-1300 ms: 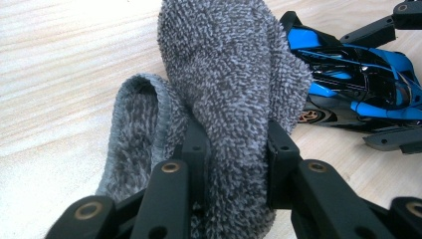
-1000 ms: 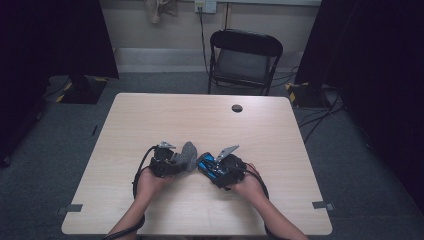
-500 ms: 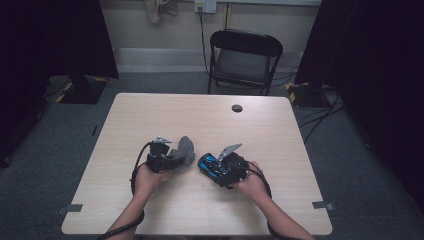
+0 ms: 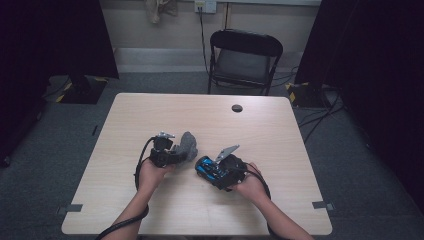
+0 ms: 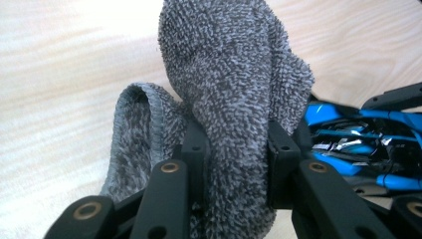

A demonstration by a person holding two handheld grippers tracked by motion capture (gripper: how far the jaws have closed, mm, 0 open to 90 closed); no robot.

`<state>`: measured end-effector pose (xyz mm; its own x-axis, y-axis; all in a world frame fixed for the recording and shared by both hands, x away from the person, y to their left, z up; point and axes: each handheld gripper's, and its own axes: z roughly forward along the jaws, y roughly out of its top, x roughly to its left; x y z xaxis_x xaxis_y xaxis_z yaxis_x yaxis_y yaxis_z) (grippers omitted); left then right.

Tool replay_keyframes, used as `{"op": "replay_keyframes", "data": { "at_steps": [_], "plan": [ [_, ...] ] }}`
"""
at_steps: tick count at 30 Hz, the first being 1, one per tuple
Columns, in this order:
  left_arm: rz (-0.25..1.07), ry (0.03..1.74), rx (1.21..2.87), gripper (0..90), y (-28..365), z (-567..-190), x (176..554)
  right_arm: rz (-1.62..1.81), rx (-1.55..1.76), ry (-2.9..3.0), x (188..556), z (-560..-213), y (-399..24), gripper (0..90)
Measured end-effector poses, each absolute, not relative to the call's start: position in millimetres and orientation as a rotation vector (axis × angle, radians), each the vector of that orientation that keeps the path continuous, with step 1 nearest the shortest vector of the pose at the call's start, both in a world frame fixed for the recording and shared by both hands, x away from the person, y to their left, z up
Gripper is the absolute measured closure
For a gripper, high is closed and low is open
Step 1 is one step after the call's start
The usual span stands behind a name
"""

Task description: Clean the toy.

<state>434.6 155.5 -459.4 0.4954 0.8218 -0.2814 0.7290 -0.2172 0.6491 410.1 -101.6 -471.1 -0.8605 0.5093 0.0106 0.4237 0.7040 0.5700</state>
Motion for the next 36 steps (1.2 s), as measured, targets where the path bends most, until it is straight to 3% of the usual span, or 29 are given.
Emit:
{"op": "replay_keyframes", "data": {
  "at_steps": [12, 18, 22, 36],
  "plan": [
    [0.132, 1.250, 2.030, 68.7, 146.7, -469.2, 429.8, 0.856, 0.718, 2.749, 408.0, -480.4, -101.7, 23.6],
    [0.120, 1.245, 2.040, 68.7, 145.6, -471.3, 428.0, 0.858, 0.731, 2.740, 415.5, -482.7, -96.0, 16.8],
    [0.123, 1.238, 2.045, 68.8, 146.0, -472.0, 426.8, 0.891, 0.753, 2.743, 415.9, -485.4, -96.1, 25.1],
    [0.122, 1.241, 2.030, 68.7, 147.6, -468.2, 425.9, 0.898, 0.838, 2.778, 417.4, -479.8, -99.5, 26.3]
  ]
}}
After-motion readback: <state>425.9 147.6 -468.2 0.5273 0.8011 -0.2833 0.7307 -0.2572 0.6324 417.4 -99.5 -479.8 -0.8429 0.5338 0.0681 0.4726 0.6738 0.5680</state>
